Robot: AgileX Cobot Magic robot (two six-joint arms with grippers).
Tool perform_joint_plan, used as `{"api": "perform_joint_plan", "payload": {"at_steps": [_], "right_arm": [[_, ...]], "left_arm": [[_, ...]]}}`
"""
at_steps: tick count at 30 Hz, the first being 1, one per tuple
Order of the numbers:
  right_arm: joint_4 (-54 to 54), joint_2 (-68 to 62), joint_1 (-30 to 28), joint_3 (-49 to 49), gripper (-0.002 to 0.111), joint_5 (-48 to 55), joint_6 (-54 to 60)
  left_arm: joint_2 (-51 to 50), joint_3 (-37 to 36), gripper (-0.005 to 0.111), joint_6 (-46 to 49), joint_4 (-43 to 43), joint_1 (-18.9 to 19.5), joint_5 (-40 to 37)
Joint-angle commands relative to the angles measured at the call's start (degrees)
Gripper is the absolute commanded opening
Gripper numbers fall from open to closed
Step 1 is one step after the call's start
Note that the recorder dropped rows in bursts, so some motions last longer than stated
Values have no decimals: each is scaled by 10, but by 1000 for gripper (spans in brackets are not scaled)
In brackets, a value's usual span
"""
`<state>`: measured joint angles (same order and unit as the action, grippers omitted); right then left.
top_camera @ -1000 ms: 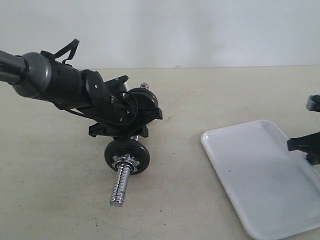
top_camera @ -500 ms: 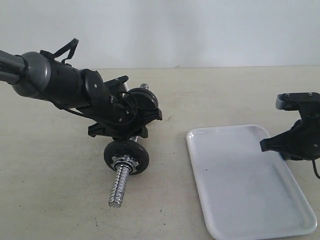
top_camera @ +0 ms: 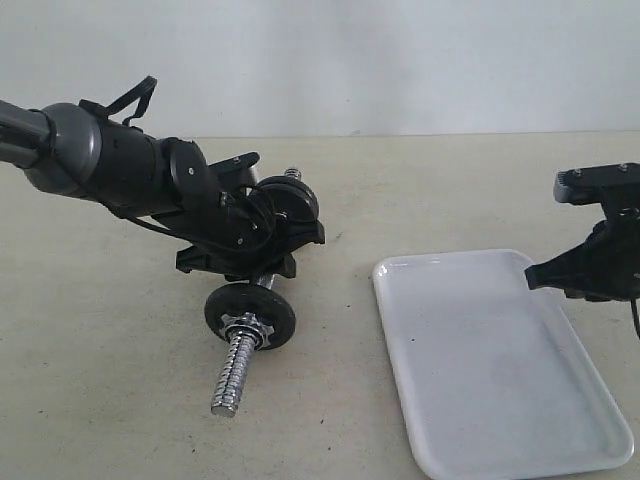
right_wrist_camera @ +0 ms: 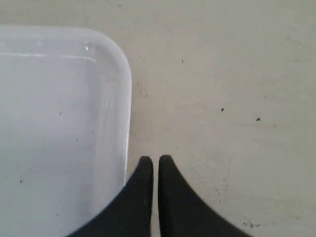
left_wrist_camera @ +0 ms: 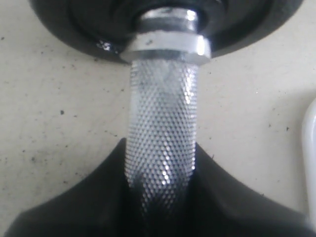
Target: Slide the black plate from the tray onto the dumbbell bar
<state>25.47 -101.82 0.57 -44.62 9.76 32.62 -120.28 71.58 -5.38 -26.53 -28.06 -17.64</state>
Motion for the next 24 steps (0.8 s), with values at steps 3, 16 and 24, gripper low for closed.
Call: {"api": "perform_joint_plan", "payload": {"at_steps": [3, 16, 24], "right_arm": [[-6, 28, 0, -1, 0, -23, 9], [-5, 110, 0, -1, 0, -67, -3], [-5, 138, 1, -1, 0, -70, -45]], "left_arm": [[17, 3, 4, 7, 0, 0, 25], [17, 3, 4, 3, 0, 0, 35], [17, 3, 4, 3, 0, 0, 33]]}}
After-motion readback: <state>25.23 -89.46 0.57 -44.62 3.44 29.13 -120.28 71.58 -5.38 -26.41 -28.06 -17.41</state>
